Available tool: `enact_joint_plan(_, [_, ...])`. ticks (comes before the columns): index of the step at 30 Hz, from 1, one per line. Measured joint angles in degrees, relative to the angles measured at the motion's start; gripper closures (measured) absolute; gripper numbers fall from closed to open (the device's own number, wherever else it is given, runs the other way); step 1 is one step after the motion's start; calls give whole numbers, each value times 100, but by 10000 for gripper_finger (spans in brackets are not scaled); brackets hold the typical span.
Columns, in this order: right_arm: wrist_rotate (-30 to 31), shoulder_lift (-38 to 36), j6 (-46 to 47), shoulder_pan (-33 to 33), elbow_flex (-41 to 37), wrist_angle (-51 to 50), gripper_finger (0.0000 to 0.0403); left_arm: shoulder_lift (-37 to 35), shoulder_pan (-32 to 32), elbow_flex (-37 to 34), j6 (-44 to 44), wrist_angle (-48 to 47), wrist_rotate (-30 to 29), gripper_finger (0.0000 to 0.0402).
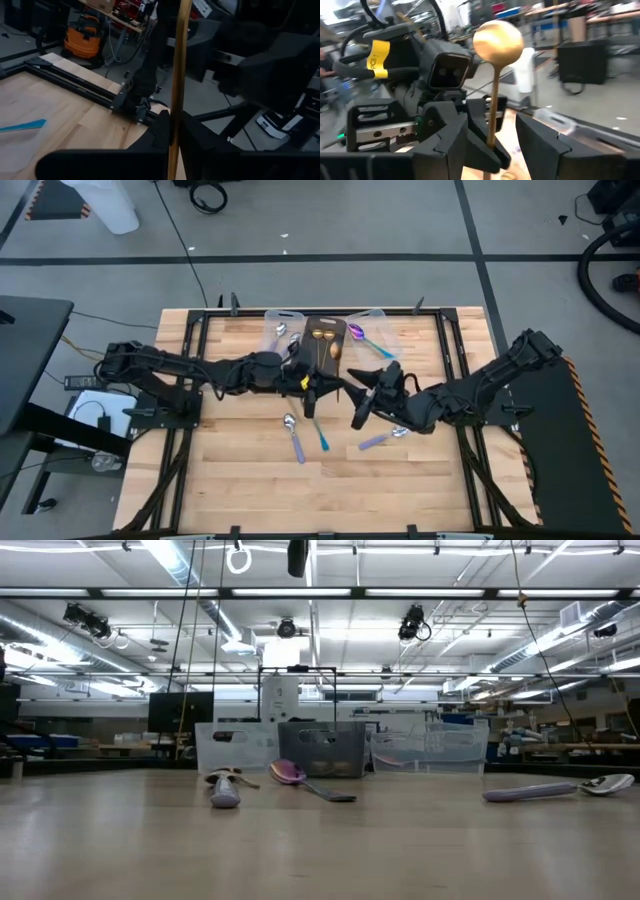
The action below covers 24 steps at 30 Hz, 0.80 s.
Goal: Sort silverware by color (type)
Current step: Put the bottom gold spoon into the black bin
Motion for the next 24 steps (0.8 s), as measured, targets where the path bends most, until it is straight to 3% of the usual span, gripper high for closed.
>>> enact_joint_plan(8, [820, 0, -117, 182, 0, -3, 229, 0, 573, 0, 47, -301, 270, 374])
enact_joint_plan(24, [787, 0, -156, -26, 0, -48, 230, 0, 1817, 0, 474, -414, 1320, 373])
